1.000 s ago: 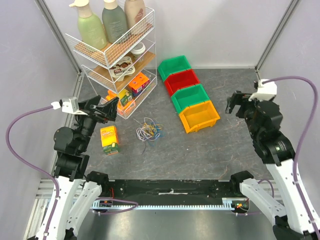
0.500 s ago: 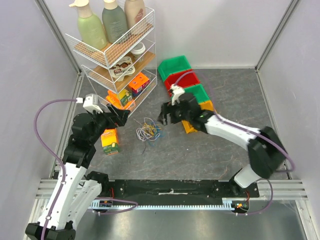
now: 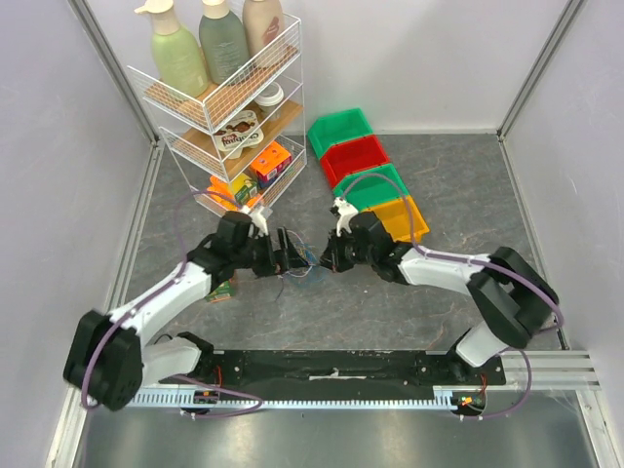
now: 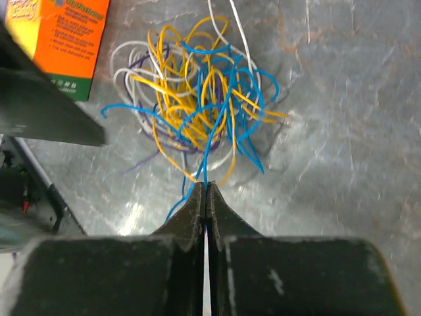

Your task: Untangle the cables

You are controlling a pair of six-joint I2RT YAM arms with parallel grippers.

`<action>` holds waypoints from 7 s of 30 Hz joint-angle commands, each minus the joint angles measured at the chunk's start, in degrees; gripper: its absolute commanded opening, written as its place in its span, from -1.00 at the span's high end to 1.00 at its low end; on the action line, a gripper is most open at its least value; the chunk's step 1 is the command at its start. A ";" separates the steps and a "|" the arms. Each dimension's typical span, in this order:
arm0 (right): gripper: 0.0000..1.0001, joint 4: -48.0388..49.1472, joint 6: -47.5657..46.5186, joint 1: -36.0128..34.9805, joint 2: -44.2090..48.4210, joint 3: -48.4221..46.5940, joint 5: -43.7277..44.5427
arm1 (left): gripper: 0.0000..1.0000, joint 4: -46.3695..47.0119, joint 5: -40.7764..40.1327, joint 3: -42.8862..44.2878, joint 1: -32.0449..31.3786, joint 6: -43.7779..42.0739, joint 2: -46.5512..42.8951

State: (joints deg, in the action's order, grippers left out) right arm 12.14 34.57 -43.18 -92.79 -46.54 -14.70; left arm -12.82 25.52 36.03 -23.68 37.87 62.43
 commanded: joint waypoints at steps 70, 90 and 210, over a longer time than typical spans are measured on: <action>1.00 -35.61 -28.93 -0.15 50.61 -34.74 67.07 | 0.81 -4.32 -29.65 -2.63 -6.11 7.05 -4.07; 1.00 -27.87 -37.30 -0.15 53.59 -46.72 64.10 | 0.82 -5.90 -34.22 -2.90 -6.02 7.84 -2.76; 0.30 2.29 -9.69 -7.62 -1.60 -6.36 1.49 | 0.65 1.31 -12.86 -4.48 -5.94 7.04 -0.56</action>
State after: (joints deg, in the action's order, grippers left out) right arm 10.76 26.87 -49.36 -93.19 -49.67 -14.31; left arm -13.72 11.27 31.42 -29.71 44.69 63.18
